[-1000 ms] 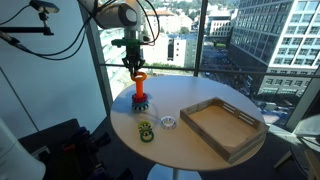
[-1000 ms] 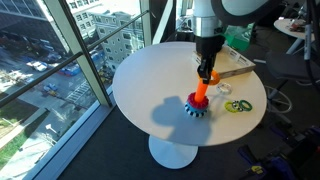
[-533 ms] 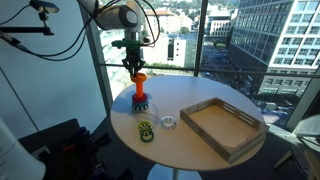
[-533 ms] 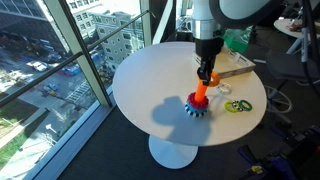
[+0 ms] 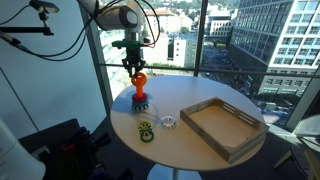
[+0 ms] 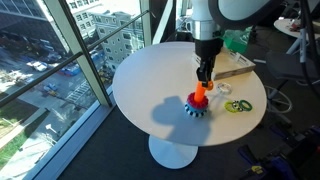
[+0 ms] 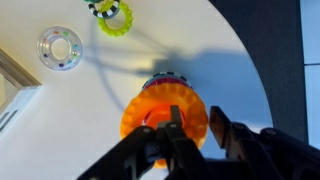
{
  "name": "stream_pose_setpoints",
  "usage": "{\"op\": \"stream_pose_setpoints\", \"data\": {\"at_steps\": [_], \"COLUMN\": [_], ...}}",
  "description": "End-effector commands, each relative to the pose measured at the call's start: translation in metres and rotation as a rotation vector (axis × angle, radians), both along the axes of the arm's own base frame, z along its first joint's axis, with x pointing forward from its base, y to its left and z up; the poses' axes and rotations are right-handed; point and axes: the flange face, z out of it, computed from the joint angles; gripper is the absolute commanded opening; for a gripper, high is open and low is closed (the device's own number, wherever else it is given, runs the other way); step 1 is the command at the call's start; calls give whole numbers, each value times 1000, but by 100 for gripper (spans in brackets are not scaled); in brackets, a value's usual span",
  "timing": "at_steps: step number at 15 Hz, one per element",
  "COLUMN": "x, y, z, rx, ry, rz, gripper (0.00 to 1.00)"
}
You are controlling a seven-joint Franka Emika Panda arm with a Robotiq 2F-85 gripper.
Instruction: Put the orange ring on the orange stand.
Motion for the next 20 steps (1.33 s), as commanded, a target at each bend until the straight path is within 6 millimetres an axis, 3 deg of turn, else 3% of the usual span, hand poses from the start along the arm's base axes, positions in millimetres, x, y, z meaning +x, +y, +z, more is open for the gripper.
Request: {"op": "stream_pose_setpoints", "data": {"at_steps": [1,4,6,20], "x": [5,5,6,5], "y": [3,4,4,15], "z": [1,1,3,11], "rx": [-5,-4,-2,70], "ry": [14,14,7,-104], "rz": [-6,-3,-1,23], "gripper": [67,91,100,100]}}
